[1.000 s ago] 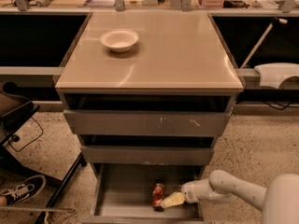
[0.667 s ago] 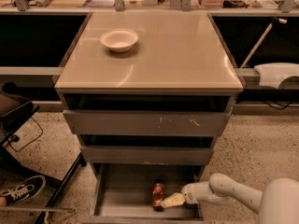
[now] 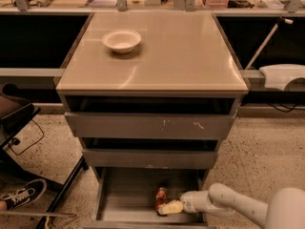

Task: Pick coke can from bottom drawer and place on counter

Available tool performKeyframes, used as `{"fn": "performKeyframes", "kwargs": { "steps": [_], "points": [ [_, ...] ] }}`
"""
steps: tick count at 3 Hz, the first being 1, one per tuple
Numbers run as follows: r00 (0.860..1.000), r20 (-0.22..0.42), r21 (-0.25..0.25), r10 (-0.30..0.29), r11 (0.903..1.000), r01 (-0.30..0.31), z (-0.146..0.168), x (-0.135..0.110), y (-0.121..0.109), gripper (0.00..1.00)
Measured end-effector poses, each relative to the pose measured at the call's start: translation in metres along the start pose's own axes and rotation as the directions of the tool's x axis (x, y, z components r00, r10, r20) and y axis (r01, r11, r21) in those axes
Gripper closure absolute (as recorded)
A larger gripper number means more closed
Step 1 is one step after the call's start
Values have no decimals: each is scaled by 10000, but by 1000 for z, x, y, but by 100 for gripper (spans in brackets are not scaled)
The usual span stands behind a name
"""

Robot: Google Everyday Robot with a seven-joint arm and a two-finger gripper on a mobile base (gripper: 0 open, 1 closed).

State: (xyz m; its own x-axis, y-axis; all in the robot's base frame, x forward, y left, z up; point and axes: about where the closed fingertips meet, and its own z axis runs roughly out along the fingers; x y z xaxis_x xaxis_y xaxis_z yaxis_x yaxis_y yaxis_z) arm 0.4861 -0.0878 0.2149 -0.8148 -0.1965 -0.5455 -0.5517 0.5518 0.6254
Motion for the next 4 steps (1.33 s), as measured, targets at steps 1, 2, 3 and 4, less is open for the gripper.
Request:
{"fn": "performKeyframes", "kwargs": {
  "steps": [1, 2, 3, 4],
  "points": [
    [9895, 1311, 234, 612, 9976, -648, 51, 6, 16, 0],
    [9837, 1668, 762, 678, 9938, -814, 60, -5, 5, 0],
    [9838, 1659, 772, 675, 9937, -812, 60, -5, 5, 0],
    [9771, 2070, 1244, 495, 9893, -765, 72, -12, 6, 0]
  ]
}}
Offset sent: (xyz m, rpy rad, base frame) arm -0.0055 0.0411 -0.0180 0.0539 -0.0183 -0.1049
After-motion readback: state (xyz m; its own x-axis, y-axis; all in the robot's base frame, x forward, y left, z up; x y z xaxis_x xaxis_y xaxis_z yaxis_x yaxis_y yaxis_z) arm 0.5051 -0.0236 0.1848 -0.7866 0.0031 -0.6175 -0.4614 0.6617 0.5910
